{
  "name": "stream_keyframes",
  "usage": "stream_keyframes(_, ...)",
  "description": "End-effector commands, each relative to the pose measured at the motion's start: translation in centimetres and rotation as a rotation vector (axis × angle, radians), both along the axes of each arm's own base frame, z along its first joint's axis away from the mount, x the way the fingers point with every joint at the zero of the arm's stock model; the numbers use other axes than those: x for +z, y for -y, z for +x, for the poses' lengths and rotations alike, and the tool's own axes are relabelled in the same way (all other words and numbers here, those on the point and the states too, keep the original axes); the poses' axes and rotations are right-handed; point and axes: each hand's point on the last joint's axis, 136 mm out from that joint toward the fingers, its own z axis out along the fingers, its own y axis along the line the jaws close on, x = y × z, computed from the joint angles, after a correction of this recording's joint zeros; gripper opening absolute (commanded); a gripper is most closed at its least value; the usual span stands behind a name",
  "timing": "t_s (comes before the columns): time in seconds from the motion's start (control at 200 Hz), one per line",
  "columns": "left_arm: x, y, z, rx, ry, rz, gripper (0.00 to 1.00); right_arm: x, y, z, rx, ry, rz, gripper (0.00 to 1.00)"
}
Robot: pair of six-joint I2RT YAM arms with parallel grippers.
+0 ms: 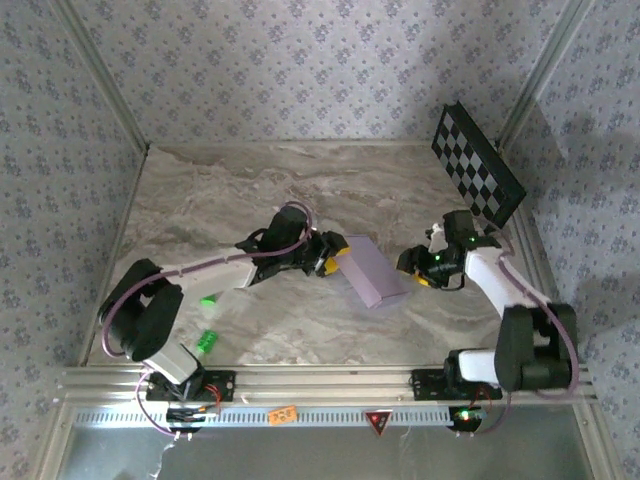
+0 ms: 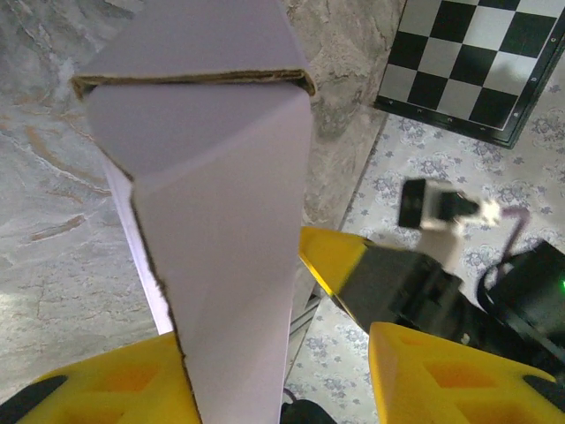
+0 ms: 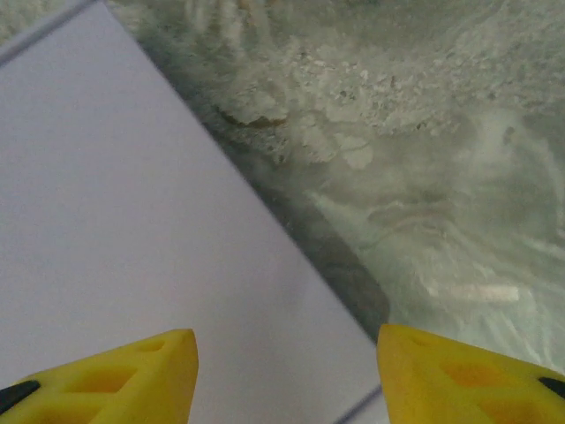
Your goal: Fold the paper box
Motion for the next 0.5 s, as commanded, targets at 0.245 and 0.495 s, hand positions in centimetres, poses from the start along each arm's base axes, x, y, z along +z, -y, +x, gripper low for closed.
stream_keyframes(0.245,3.5,3.2,1.2,-0.085,0.079,-0.066,0.49,-1.9,-4.0,0.1,0.073,-0.03,0.245,0.51)
stream_keyframes(0.495,4.2,4.6,1.5,-0.128,0.086,-0.073,0.49,-1.6,-5.9,-1.5,0.076,-0.05,0.355,0.51)
